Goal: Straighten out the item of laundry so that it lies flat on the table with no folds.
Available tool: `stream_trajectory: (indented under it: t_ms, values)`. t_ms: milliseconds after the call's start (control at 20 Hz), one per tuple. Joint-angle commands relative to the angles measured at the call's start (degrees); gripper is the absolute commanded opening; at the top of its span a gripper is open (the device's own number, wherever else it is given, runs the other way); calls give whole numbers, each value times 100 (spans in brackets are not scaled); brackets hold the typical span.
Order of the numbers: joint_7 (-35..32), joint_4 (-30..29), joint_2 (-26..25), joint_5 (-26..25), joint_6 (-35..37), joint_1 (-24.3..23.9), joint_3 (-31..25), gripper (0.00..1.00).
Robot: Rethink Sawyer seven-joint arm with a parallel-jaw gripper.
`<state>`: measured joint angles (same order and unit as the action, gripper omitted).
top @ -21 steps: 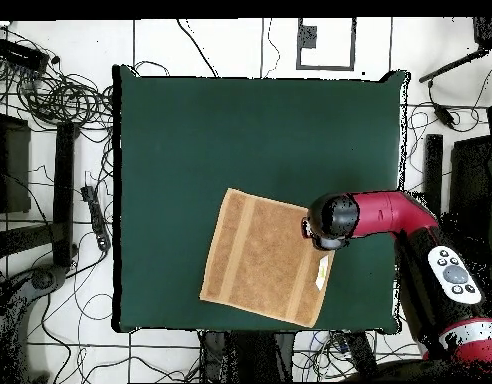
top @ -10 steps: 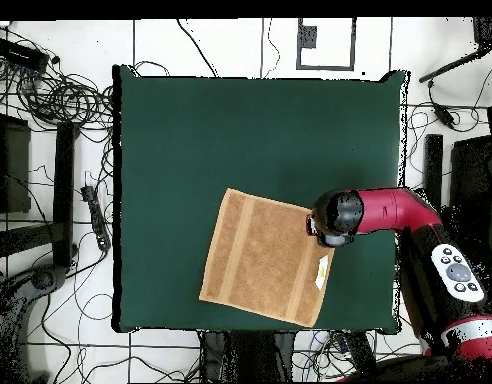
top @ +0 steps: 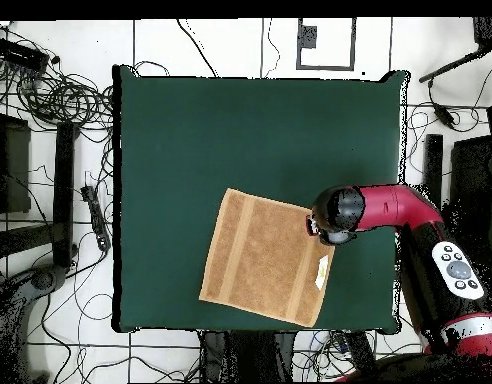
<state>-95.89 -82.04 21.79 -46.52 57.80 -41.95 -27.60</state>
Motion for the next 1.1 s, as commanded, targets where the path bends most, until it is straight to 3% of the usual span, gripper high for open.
stream_trajectory:
  t_ms: [50, 200, 300, 600, 750, 900, 1100]
  values:
    - [2165, 190, -1211, -387, -980, 137, -767, 100]
    - [2253, 174, -1124, -347, -814, 164, -770, 100]
    - [2019, 1, -740, -294, -622, 245, -669, 100]
    - [1125, -1126, 1433, -8, -295, 262, -312, 100]
    - [932, -1476, 2202, 218, -78, 267, -204, 100]
    - [840, -1638, 2526, 386, 3, 215, -199, 100]
    - [819, -1672, 2588, 453, -31, 198, -219, 100]
